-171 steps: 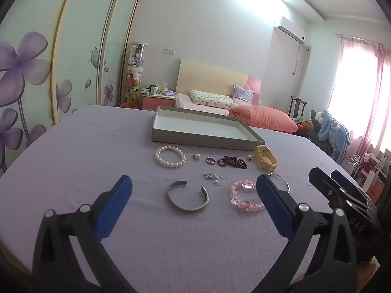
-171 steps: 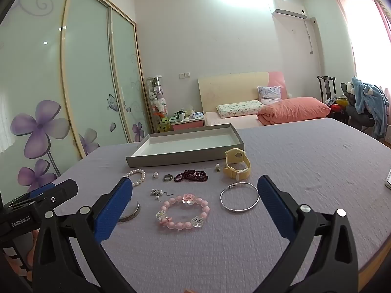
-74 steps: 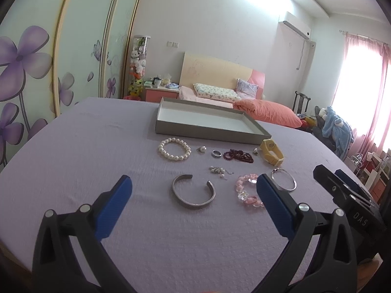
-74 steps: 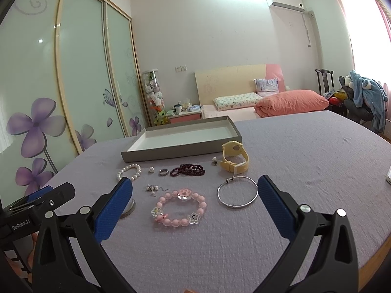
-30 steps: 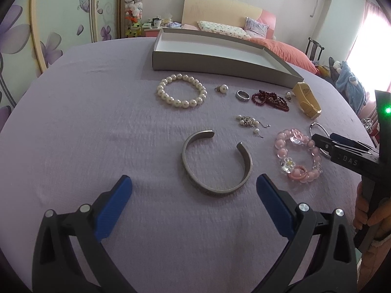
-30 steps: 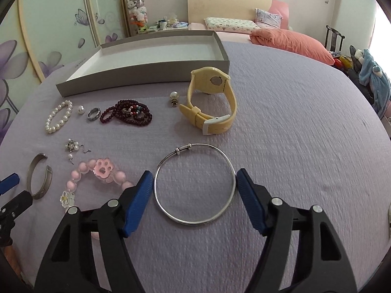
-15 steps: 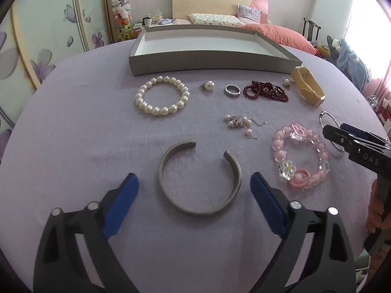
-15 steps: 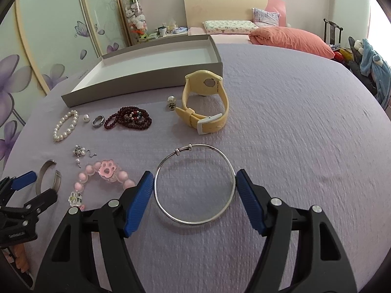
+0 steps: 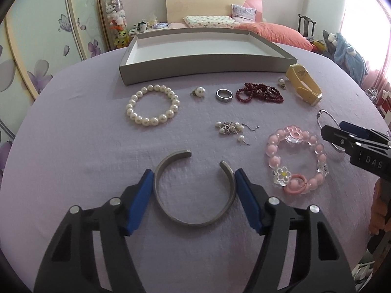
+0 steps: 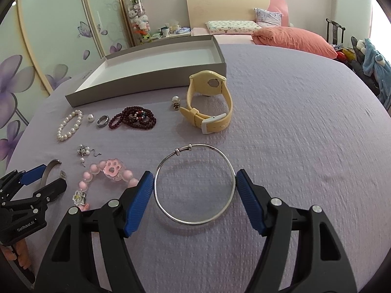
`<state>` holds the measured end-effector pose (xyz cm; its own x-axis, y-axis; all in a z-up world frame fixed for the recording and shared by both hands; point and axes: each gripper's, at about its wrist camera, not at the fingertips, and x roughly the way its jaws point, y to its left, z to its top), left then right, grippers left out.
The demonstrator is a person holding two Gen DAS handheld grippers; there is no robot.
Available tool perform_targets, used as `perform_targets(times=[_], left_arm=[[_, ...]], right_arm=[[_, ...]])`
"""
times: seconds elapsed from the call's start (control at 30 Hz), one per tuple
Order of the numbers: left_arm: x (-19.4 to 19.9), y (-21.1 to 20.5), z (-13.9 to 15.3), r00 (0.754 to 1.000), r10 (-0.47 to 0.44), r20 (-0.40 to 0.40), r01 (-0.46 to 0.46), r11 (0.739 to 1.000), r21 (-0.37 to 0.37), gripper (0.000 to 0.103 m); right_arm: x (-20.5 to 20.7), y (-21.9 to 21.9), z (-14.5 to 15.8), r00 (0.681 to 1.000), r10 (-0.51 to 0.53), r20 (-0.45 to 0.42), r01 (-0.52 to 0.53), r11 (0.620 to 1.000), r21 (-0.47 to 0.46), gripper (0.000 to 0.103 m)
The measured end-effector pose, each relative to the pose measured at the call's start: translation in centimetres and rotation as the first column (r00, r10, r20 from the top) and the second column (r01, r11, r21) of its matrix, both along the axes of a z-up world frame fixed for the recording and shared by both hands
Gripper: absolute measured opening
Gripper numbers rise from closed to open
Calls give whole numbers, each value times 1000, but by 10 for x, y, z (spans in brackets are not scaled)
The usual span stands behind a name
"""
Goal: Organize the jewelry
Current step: 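Carry both bangles over the grey tray while the right tool releases the hoop inside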
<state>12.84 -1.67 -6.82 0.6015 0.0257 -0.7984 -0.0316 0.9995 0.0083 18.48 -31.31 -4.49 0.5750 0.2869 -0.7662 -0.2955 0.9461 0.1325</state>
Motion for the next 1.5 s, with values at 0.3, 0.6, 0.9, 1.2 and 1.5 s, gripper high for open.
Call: perform_targets(times=[0.3,0.6,0.9,1.2,1.5], left_arm=[[-4,10,6,1000,13,7,-13,999,-33,65],[-4,21,31,996,40,74,-37,998,-42,65],[41,50,86,979,49,197,-30,995,-99,65],[159,73,104,976,73,204,-44,989,-141,66],[250,84,69,992,92,83,-73,976,-206,65]], right_arm=[[-5,1,13,999,15,32,-15,1000,13,70],[-4,9,35,994,56,90,-59,998,32,70],[35,25,89,970,64,235,-73,997,26,70],[163,73,101,988,80,136,-88,994,58,70],[264,105,32,994,16,-107,-22,998,-62,70]])
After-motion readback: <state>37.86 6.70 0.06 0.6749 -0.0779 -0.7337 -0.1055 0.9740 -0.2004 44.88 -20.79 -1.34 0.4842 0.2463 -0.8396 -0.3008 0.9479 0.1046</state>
